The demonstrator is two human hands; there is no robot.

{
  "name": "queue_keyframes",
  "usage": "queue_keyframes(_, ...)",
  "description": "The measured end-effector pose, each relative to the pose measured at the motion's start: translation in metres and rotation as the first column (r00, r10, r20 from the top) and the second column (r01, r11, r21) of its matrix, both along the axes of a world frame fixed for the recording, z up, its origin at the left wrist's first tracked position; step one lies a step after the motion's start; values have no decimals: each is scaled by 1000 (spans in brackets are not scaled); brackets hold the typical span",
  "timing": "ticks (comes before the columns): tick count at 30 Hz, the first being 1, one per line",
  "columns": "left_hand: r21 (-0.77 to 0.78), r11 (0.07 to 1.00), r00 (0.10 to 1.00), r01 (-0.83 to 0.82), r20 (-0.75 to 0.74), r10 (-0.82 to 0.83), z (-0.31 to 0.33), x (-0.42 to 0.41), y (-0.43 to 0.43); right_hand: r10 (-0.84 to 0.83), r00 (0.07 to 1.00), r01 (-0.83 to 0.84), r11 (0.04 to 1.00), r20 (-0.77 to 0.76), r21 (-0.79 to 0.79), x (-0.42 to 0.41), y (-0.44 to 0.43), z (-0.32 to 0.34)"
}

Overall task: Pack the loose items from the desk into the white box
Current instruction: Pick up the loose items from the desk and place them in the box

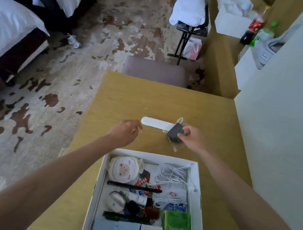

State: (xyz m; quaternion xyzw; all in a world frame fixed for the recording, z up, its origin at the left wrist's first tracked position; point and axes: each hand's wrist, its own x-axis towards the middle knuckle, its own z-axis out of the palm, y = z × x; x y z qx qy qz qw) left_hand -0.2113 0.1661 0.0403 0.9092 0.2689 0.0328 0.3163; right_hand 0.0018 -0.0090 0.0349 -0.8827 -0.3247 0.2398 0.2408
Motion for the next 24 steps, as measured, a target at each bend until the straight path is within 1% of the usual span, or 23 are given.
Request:
queue_keyframes(2,-13,998,998,56,-40,-57,-15,13,13,-49,998,47,996,-24,-78,11,14,-13)
queue_keyframes(4,-15,996,993,89,-74,-90,-29,24,26,-59,998,63,986,26,-157,21,28,-26)
queue_keyframes(5,-13,995,991,99,-89,-99,-35,30,31,-35,997,49,971,65,-235,25,35,-33)
queue_keyframes(7,7,993,983,119,-140,-117,-47,41,40,37,995,1,921,90,-389,29,44,-48)
queue_keyframes(9,62,987,965,149,-226,-132,-57,54,45,107,986,-33,879,129,-476,30,50,-63)
queue_keyframes(10,85,982,954,169,-264,-141,-61,62,47,131,977,-32,871,169,-490,30,52,-69)
queue_keyframes(12,125,971,936,206,-314,-159,-67,79,49,126,961,-2,893,247,-450,31,54,-75)
queue_keyframes(13,144,963,929,226,-330,-169,-71,88,48,103,963,12,908,249,-419,30,53,-76)
queue_keyframes(16,214,916,889,339,-390,-239,-80,114,46,15,984,48,937,178,-346,30,47,-70)
queue_keyframes(20,277,849,854,449,-414,-316,-92,142,34,-159,985,168,977,73,-130,33,28,-53)
queue_keyframes(22,297,838,856,458,-402,-325,-97,150,27,-232,972,231,972,-31,-36,33,16,-43)
queue_keyframes(24,295,859,875,419,-384,-295,-97,153,22,-253,964,255,966,-78,26,30,4,-34)
